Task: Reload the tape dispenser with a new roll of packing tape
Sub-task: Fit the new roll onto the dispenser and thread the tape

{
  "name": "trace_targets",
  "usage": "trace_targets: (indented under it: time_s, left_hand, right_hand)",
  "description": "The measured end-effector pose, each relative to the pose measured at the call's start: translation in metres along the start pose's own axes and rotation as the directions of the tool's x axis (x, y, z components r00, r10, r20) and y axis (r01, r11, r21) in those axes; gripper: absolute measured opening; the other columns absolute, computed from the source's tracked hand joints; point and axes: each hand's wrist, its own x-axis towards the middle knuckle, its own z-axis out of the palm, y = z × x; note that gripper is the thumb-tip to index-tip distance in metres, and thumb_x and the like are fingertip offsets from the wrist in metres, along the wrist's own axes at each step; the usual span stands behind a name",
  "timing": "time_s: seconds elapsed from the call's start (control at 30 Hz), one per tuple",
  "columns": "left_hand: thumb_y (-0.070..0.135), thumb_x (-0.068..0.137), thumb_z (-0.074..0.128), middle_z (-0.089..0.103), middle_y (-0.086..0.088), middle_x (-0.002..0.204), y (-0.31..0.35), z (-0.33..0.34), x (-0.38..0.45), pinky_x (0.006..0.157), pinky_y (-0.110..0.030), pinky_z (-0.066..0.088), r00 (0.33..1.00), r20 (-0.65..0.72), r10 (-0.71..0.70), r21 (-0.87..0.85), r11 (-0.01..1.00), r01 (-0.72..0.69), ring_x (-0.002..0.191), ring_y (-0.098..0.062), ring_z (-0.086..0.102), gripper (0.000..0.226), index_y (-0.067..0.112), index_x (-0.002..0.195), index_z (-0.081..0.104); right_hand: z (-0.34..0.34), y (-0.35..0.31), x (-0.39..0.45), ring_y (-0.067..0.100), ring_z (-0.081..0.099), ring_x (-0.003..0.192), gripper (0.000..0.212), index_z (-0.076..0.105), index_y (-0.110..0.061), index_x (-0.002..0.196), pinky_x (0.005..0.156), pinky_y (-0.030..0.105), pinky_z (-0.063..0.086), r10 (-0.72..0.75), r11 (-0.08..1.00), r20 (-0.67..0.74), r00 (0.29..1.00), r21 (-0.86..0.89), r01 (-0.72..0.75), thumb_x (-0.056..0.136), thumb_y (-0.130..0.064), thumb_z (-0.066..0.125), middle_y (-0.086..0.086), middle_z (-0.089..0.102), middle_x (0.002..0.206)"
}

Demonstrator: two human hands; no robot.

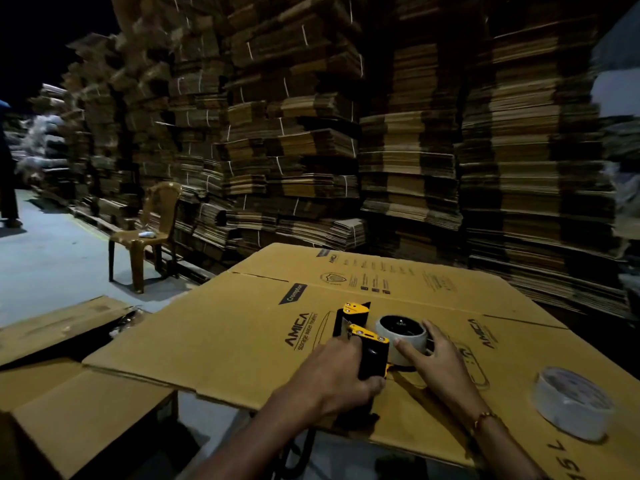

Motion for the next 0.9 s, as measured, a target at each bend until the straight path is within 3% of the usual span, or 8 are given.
trace_targets:
  time_s: [0.2, 0.3, 0.4, 0.57, 0.67, 0.73, 0.8, 0.9]
  left_hand:
    - [0.052, 0.092, 0.052, 0.054, -0.010, 0.126, 0.033, 0.028, 0.004, 0.095, -0.042, 0.047, 0.985, -0.124, -0.124, -0.085, 0.990, 0.114, 0.117, -0.030, 0.053, 0.055, 0.013, 0.131, 0.047]
    - [0.051, 0.094, 0.051, 0.055, -0.010, 0.124, 0.042, 0.036, 0.005, 0.091, -0.039, 0.045, 0.979, -0.153, -0.135, -0.166, 0.980, 0.110, 0.114, -0.029, 0.053, 0.050, 0.012, 0.125, 0.050]
    - [0.048, 0.096, 0.052, 0.058, -0.007, 0.118, 0.050, 0.042, 0.006, 0.082, -0.032, 0.043, 0.990, -0.121, -0.072, -0.245, 0.969, 0.041, 0.106, -0.022, 0.054, 0.040, 0.013, 0.115, 0.056]
    - [0.025, 0.098, 0.053, 0.066, -0.007, 0.114, 0.051, 0.040, 0.009, 0.084, -0.031, 0.051, 0.996, 0.003, 0.089, -0.403, 0.912, -0.081, 0.103, -0.020, 0.062, 0.025, 0.012, 0.116, 0.065]
    - [0.023, 0.099, 0.052, 0.071, -0.001, 0.099, 0.035, 0.031, 0.012, 0.076, -0.029, 0.057, 0.987, -0.158, -0.025, -0.404, 0.914, -0.042, 0.086, -0.013, 0.066, 0.022, 0.022, 0.113, 0.070]
    - [0.022, 0.098, 0.055, 0.068, 0.003, 0.096, 0.021, 0.024, 0.017, 0.073, -0.027, 0.054, 0.928, -0.356, -0.107, -0.352, 0.935, -0.027, 0.083, -0.010, 0.061, 0.018, 0.021, 0.106, 0.070]
    - [0.021, 0.096, 0.057, 0.060, 0.006, 0.102, 0.005, 0.016, 0.025, 0.082, -0.027, 0.048, 0.869, -0.478, -0.124, -0.278, 0.961, -0.016, 0.096, -0.011, 0.055, 0.014, 0.019, 0.106, 0.067]
    - [0.028, 0.096, 0.058, 0.054, 0.006, 0.117, -0.010, 0.009, 0.037, 0.091, -0.026, 0.039, 0.891, -0.439, -0.112, -0.241, 0.970, 0.003, 0.114, -0.012, 0.046, 0.023, 0.022, 0.118, 0.061]
  right_hand:
    - [-0.009, -0.004, 0.011, 0.027, 0.042, 0.141, 0.077, 0.036, -0.022, 0.155, 0.111, 0.044, 0.042, 0.029, 0.997, 0.045, 0.999, -0.076, -0.026, 0.090, -0.042, 0.072, 0.004, 0.041, 0.157]
    - [-0.014, -0.010, 0.012, 0.027, 0.048, 0.132, 0.051, 0.054, -0.022, 0.142, 0.096, 0.033, 0.043, -0.035, 0.994, -0.013, 0.999, -0.108, 0.033, 0.096, -0.039, 0.065, 0.002, 0.050, 0.135]
    - [-0.022, -0.018, 0.010, 0.026, 0.052, 0.122, 0.035, 0.068, -0.025, 0.124, 0.095, 0.039, 0.048, -0.127, 0.974, -0.053, 0.991, -0.196, 0.114, 0.099, -0.046, 0.056, -0.004, 0.051, 0.118]
    - [-0.034, -0.037, 0.001, 0.010, 0.057, 0.114, 0.036, 0.065, -0.032, 0.126, 0.098, 0.037, 0.049, -0.139, 0.930, 0.268, 0.953, -0.294, 0.218, 0.096, -0.051, 0.059, -0.014, 0.057, 0.122]
    - [-0.030, -0.039, -0.002, 0.013, 0.053, 0.124, 0.041, 0.056, -0.033, 0.137, 0.103, 0.035, 0.046, -0.124, 0.845, 0.387, 0.914, -0.442, 0.301, 0.098, -0.043, 0.060, -0.008, 0.056, 0.132]
    - [-0.030, -0.043, -0.004, 0.014, 0.050, 0.124, 0.042, 0.052, -0.033, 0.140, 0.101, 0.030, 0.044, -0.122, 0.813, 0.408, 0.905, -0.482, 0.327, 0.100, -0.038, 0.058, -0.006, 0.054, 0.134]
    - [-0.035, -0.047, -0.007, 0.014, 0.048, 0.124, 0.042, 0.049, -0.034, 0.142, 0.101, 0.031, 0.043, -0.113, 0.808, 0.446, 0.888, -0.479, 0.343, 0.101, -0.037, 0.057, -0.004, 0.052, 0.136]
    - [-0.047, -0.052, -0.014, 0.010, 0.043, 0.121, 0.039, 0.047, -0.039, 0.140, 0.101, 0.031, 0.039, -0.073, 0.817, 0.522, 0.850, -0.457, 0.351, 0.102, -0.037, 0.054, -0.008, 0.049, 0.132]
